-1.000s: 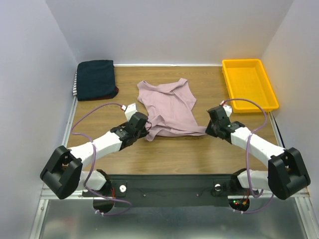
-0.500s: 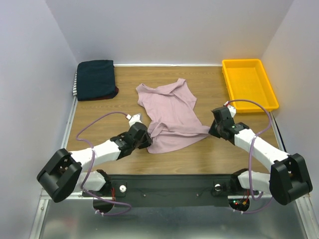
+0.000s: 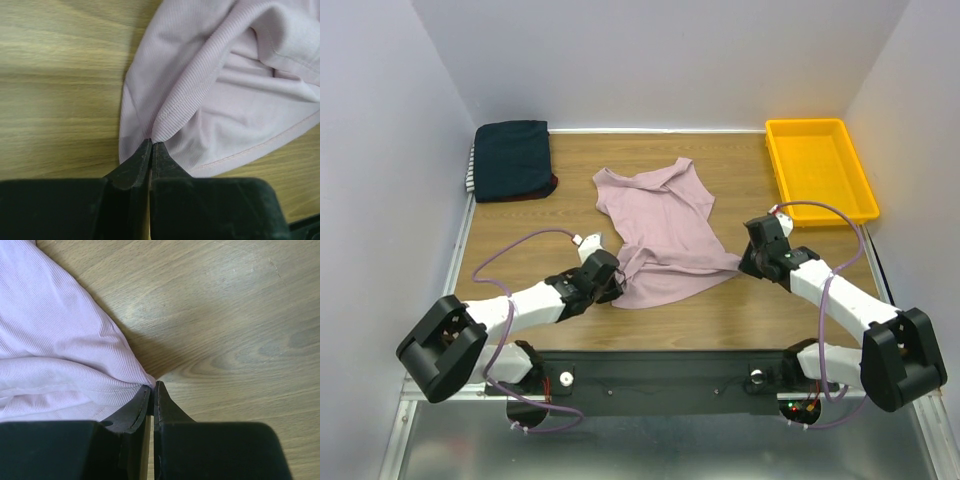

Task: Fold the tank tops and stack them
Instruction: Flatten the tank top out

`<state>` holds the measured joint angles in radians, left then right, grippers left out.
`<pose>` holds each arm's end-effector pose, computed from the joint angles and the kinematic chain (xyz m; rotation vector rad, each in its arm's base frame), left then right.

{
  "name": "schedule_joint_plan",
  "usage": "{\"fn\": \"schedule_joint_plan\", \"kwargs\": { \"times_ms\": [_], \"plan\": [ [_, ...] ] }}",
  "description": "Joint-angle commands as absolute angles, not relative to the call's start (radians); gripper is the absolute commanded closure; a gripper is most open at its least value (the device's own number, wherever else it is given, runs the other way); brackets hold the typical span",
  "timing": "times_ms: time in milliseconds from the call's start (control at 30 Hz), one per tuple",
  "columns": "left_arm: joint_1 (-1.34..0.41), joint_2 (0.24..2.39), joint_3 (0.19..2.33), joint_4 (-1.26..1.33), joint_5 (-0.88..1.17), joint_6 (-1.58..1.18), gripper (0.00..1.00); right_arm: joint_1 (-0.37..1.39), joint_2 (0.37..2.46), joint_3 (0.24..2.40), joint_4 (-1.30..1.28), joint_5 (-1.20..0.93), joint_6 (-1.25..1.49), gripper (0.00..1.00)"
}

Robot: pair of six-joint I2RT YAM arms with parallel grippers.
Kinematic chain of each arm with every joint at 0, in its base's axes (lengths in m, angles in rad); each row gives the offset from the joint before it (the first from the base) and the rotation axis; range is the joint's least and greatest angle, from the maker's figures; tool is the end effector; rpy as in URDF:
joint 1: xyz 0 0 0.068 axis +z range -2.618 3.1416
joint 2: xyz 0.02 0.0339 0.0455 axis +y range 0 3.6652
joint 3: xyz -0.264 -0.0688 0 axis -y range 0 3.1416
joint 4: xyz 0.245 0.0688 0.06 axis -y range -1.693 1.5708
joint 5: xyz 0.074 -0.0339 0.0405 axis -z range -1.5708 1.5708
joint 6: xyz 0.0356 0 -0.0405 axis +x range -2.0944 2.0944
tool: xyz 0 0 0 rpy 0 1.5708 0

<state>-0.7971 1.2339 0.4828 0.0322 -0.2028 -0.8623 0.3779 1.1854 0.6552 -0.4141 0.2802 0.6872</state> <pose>0.1691 -0.1629 0.1676 -0.1852 2.3470 -0.6257 0.2136 0.0742 0.1983 0.4906 2.4167 0.1058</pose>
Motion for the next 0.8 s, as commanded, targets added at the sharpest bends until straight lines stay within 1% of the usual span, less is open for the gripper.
{"fn": "schedule_joint_plan", "kwargs": {
  "times_ms": [0, 200, 333, 433, 467, 567, 600, 633, 667, 700, 767],
  "plan": [
    [-0.802, 1.181, 0.504, -0.096, -0.319, -0.919, 1.0, 0.371, 1.16, 0.655, -0.408, 0.296, 0.677, 1.0],
    [-0.778, 1.016, 0.643, -0.319, -0.517, -0.948, 1.0, 0.37, 1.123, 0.724, -0.428, 0.279, 0.658, 1.0],
    [-0.712, 0.904, 0.742, -0.368, -0.568, -0.902, 1.0, 0.357, 1.12, 0.846, -0.469, 0.25, 0.646, 1.0],
    [-0.683, 0.856, 0.853, -0.379, -0.581, -0.841, 1.0, 0.35, 1.12, 0.991, -0.502, 0.2, 0.64, 1.0],
    [-0.678, 0.856, 0.929, -0.391, -0.603, -0.83, 1.0, 0.348, 1.121, 1.088, -0.523, 0.195, 0.638, 1.0],
    [-0.677, 0.851, 1.055, -0.419, -0.63, -0.782, 1.0, 0.347, 1.121, 1.248, -0.558, 0.201, 0.629, 1.0],
    [-0.678, 0.848, 1.14, -0.42, -0.643, -0.77, 1.0, 0.348, 1.126, 1.372, -0.584, 0.204, 0.627, 1.0],
    [-0.677, 0.845, 1.185, -0.405, -0.649, -0.732, 1.0, 0.347, 1.134, 1.435, -0.595, 0.207, 0.623, 1.0],
    [-0.678, 0.844, 1.278, -0.396, -0.652, -0.717, 1.0, 0.347, 1.141, 1.497, -0.613, 0.221, 0.623, 1.0],
    [-0.677, 0.844, 1.325, -0.384, -0.655, -0.697, 1.0, 0.347, 1.146, 1.629, -0.617, 0.225, 0.62, 1.0],
    [-0.678, 0.853, 1.418, -0.354, -0.65, -0.655, 1.0, 0.347, 1.169, 1.751, -0.62, 0.236, 0.617, 1.0]
  ]
}}
